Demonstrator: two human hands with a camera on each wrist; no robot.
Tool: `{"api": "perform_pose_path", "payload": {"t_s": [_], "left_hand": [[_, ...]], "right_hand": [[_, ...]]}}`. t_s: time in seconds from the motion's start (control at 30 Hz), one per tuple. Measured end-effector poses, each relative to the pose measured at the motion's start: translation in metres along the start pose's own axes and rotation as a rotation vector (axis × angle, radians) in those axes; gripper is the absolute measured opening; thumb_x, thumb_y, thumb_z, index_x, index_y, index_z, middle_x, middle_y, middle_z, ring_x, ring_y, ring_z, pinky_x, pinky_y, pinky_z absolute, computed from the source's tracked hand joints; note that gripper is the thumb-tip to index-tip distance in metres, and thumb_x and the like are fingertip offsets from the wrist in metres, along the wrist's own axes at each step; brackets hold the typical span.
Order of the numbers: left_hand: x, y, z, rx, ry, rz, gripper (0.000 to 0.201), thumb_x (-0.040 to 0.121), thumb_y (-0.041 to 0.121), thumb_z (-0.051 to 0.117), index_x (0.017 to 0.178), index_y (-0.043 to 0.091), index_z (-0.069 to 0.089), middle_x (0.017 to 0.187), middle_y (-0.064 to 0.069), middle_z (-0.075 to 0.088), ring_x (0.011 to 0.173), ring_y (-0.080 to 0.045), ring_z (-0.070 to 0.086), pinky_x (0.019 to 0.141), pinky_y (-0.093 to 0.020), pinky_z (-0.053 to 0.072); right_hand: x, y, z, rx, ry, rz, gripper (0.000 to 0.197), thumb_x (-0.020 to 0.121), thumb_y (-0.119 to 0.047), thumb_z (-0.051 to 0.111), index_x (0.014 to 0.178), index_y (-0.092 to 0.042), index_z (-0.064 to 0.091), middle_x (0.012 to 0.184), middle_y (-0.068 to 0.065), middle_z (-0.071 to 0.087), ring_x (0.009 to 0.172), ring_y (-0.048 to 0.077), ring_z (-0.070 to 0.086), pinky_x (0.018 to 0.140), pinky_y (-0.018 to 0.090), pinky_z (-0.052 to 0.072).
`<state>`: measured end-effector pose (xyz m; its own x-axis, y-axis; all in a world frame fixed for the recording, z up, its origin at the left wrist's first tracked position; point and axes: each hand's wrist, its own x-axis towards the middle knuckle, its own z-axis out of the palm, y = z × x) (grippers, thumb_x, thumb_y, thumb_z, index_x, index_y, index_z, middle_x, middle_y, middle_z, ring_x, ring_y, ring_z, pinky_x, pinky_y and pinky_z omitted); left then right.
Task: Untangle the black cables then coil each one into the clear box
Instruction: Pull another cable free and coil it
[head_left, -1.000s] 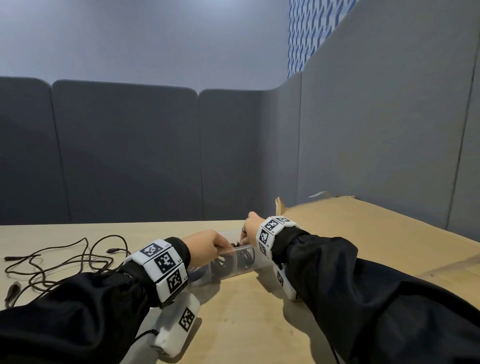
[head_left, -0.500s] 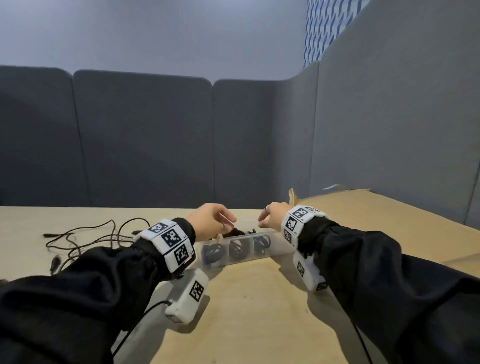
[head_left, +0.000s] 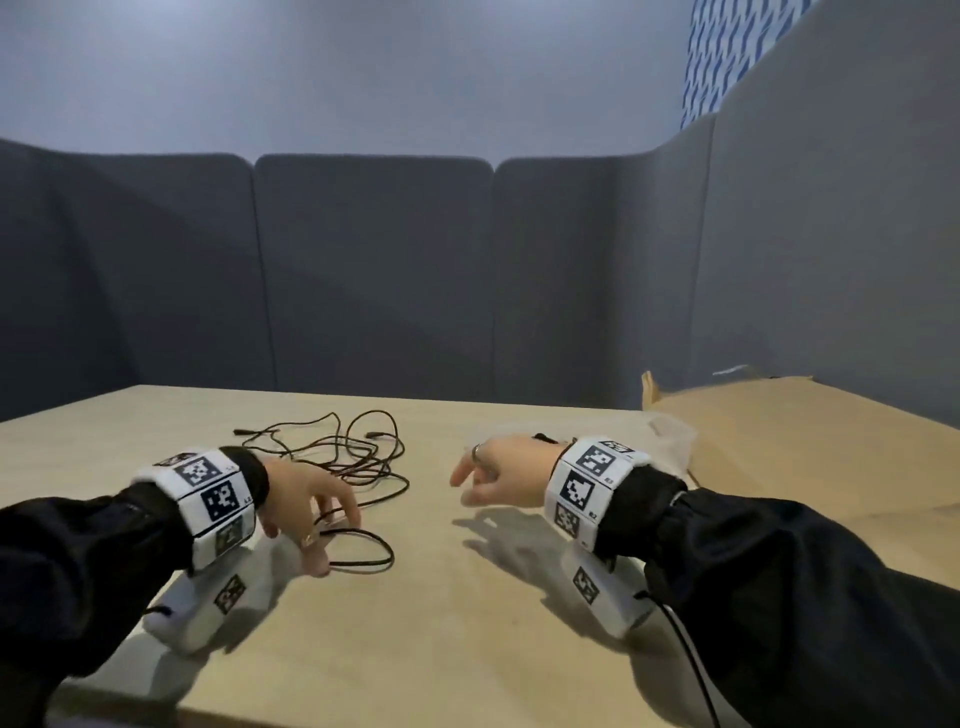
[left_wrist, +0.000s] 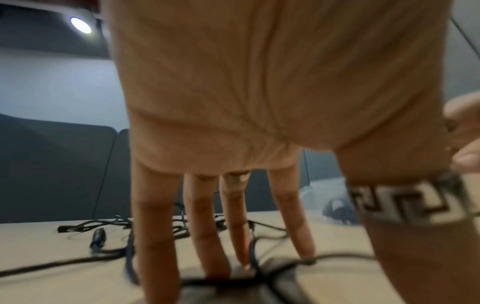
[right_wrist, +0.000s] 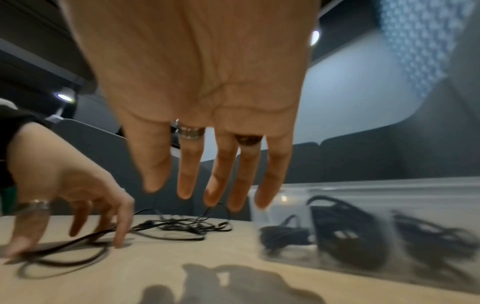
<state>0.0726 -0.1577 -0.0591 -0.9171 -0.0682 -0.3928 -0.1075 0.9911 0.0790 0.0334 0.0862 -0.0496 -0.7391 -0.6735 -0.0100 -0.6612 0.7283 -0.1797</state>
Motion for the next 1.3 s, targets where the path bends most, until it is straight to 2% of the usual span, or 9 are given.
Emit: {"api": "perform_pose_path", "payload": {"t_s": [0.2, 0.3, 0.4, 0.5, 0.6, 0.73, 0.93, 1.07, 1.3], "left_hand": [[-0.001, 0.005, 0.006, 0.255, 0.127, 0.081, 0.016, 0.086, 0.028, 0.063, 0.102, 0.030, 0.062, 0.114, 0.005, 0.054, 0.099, -0.012, 0.051, 0.083, -0.024, 0.045], [-0.007, 0.014, -0.006, 0.120, 0.237, 0.210, 0.008, 0.092, 0.028, 0.056, 0.086, 0.028, 0.061, 0.110, -0.002, 0.059, 0.091, -0.011, 0.050, 0.072, -0.014, 0.038], [-0.019, 0.026, -0.024, -0.096, 0.409, 0.290, 0.015, 0.088, 0.046, 0.056, 0.077, 0.036, 0.056, 0.107, 0.003, 0.056, 0.099, -0.015, 0.054, 0.090, -0.026, 0.042], [-0.019, 0.034, -0.040, -0.129, 0.636, 0.287, 0.034, 0.075, 0.074, 0.046, 0.081, 0.041, 0.057, 0.123, 0.008, 0.046, 0.118, -0.018, 0.039, 0.104, -0.042, 0.033], [-0.020, 0.052, -0.058, -0.036, 0.676, 0.207, 0.029, 0.087, 0.061, 0.045, 0.091, 0.036, 0.060, 0.139, 0.014, 0.036, 0.133, -0.018, 0.025, 0.105, -0.048, 0.023], [-0.011, 0.068, -0.076, -0.130, 0.613, 0.185, 0.040, 0.086, 0.069, 0.036, 0.094, 0.039, 0.061, 0.120, 0.014, 0.057, 0.120, -0.017, 0.047, 0.109, -0.050, 0.023], [0.001, 0.090, -0.078, -0.061, 0.623, 0.108, 0.047, 0.090, 0.064, 0.033, 0.119, 0.035, 0.054, 0.122, 0.011, 0.059, 0.122, -0.019, 0.049, 0.111, -0.051, 0.017], [0.013, 0.077, -0.071, -0.209, 0.545, 0.113, 0.048, 0.092, 0.060, 0.034, 0.095, 0.024, 0.066, 0.102, 0.005, 0.067, 0.108, -0.022, 0.057, 0.105, -0.041, 0.033], [-0.003, 0.112, -0.073, -0.674, 0.694, 0.422, 0.037, 0.100, 0.029, 0.040, 0.075, 0.007, 0.054, 0.062, -0.006, 0.070, 0.067, -0.020, 0.070, 0.076, -0.032, 0.056]], "right_hand": [[0.015, -0.051, 0.027, -0.092, -0.265, -0.124, 0.062, 0.087, -0.037, 0.063, 0.141, -0.024, 0.038, 0.134, 0.002, 0.053, 0.120, 0.021, 0.049, 0.100, 0.035, 0.038], [0.020, -0.055, 0.023, -0.044, -0.079, -0.079, 0.048, 0.090, -0.045, 0.056, 0.122, -0.009, 0.054, 0.113, 0.009, 0.061, 0.096, 0.025, 0.054, 0.079, 0.032, 0.043], [0.013, -0.042, 0.002, 0.523, 0.117, -0.037, 0.030, 0.097, -0.037, 0.045, 0.087, -0.011, 0.057, 0.088, 0.005, 0.059, 0.079, 0.019, 0.053, 0.063, 0.031, 0.047], [-0.009, -0.024, -0.030, 1.023, 0.216, 0.011, 0.030, 0.099, -0.024, 0.044, 0.070, -0.016, 0.047, 0.074, 0.001, 0.059, 0.072, 0.015, 0.060, 0.063, 0.028, 0.048], [-0.033, -0.009, -0.057, 1.161, 0.364, 0.036, 0.030, 0.096, -0.021, 0.049, 0.066, -0.016, 0.047, 0.070, 0.001, 0.058, 0.074, 0.016, 0.061, 0.071, 0.030, 0.050], [-0.060, 0.016, -0.088, 1.416, 0.509, 0.015, 0.036, 0.098, -0.022, 0.042, 0.062, -0.017, 0.040, 0.045, -0.005, 0.033, 0.041, 0.012, 0.042, 0.067, 0.034, 0.054], [-0.088, 0.065, -0.120, 0.647, 0.808, 0.183, 0.033, 0.091, -0.036, 0.058, 0.063, -0.018, 0.061, 0.031, -0.009, 0.029, 0.029, 0.007, 0.027, 0.038, 0.018, 0.032], [-0.114, 0.100, -0.139, 0.279, 0.923, 0.298, 0.030, 0.083, -0.047, 0.065, 0.064, -0.024, 0.065, 0.048, -0.016, 0.055, 0.058, 0.001, 0.054, 0.053, 0.020, 0.035], [-0.112, 0.106, -0.129, -0.417, 0.528, 0.651, 0.045, 0.087, -0.063, 0.047, 0.119, -0.033, 0.055, 0.116, 0.001, 0.061, 0.111, 0.026, 0.053, 0.094, 0.040, 0.037]]}}
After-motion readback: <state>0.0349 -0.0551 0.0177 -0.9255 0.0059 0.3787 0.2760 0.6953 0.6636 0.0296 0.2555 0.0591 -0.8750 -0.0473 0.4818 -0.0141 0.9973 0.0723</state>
